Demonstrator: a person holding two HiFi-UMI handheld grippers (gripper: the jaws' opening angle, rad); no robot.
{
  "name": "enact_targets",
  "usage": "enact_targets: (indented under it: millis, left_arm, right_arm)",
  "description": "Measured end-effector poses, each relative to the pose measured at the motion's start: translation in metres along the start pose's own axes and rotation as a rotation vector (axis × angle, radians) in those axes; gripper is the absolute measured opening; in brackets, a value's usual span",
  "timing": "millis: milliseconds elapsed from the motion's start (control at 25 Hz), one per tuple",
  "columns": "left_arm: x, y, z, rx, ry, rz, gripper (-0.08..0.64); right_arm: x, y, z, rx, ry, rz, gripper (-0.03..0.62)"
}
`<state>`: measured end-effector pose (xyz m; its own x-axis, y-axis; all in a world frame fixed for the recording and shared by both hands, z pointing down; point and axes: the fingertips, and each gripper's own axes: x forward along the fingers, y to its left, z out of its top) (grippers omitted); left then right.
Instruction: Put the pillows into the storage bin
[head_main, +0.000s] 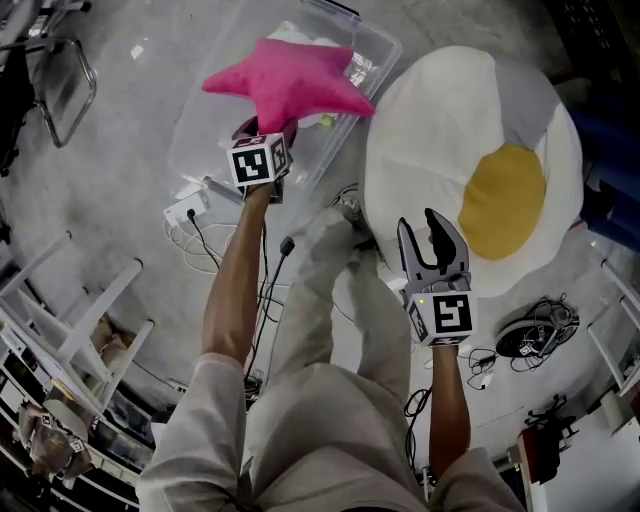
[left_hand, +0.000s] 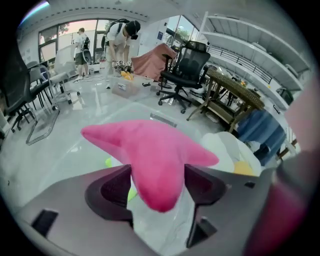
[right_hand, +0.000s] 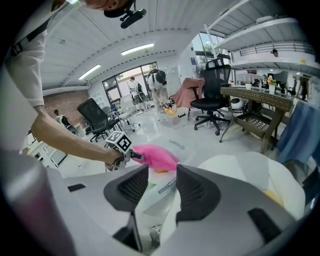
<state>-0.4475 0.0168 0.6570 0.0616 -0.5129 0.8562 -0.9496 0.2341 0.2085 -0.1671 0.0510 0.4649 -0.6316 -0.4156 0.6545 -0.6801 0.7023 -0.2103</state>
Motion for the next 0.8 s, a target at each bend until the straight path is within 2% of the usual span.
enact_targets:
  millis: [120,400,600,800]
  left_arm:
    - [-0.001,-0.002,0.009,0.031,-0.016,0.007,0.304]
    - [-0.025,-0.031,0.015,0.118,-0.030,-0.031,0.304]
    - [-0.054,-0.082,0.037,0.205,-0.089,-0.082,0.302]
    - [-0.088,-0.156,0.058,0.326,-0.144,-0.193,0.301]
  right_arm:
    - [0.000,-0.007,-0.001,0.018,-0.009,-0.008,0.158]
    - [-0.014,-0.018,0.011,0.030,-0.034,-0.027,0.158]
    - [-0.037,-0.038,0.018,0.050,-0.058,-0.067,0.158]
    - [-0.067,-0.062,0.018,0.093,-0.080,-0.129,0.158]
